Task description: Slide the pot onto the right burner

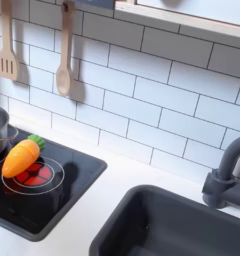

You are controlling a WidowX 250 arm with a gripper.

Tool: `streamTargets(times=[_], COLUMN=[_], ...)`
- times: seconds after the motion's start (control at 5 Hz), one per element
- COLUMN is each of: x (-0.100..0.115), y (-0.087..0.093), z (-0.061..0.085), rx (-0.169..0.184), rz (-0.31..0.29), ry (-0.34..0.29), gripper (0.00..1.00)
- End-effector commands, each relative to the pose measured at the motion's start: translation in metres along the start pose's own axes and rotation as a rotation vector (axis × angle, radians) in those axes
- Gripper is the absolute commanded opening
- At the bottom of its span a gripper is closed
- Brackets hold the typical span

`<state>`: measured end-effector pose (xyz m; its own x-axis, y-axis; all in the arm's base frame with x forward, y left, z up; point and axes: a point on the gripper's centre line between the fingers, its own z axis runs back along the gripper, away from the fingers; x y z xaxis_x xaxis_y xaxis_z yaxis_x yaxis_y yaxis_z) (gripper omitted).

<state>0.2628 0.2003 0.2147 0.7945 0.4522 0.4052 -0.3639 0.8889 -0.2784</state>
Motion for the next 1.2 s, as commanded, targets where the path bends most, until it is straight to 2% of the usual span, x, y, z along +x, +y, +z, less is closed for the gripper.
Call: streamTargets(times=[0.0,0.2,0.4,0.6,1.0], x=[0.005,0.012,0.026,0.035,0.071], y=[0.012,0.005,0.013,0.020,0.022], z=[-0.009,-0.004,-0.010,-0.019,-0.033], rx=[0.024,0.048,0.036,0.062,0.067], rz=[0.092,0.002,0.065,0.075,0.099], ry=[-0.042,-0.070,-0.112,-0.131,-0.177], gripper=[1.00,1.00,1.00,1.00,1.00])
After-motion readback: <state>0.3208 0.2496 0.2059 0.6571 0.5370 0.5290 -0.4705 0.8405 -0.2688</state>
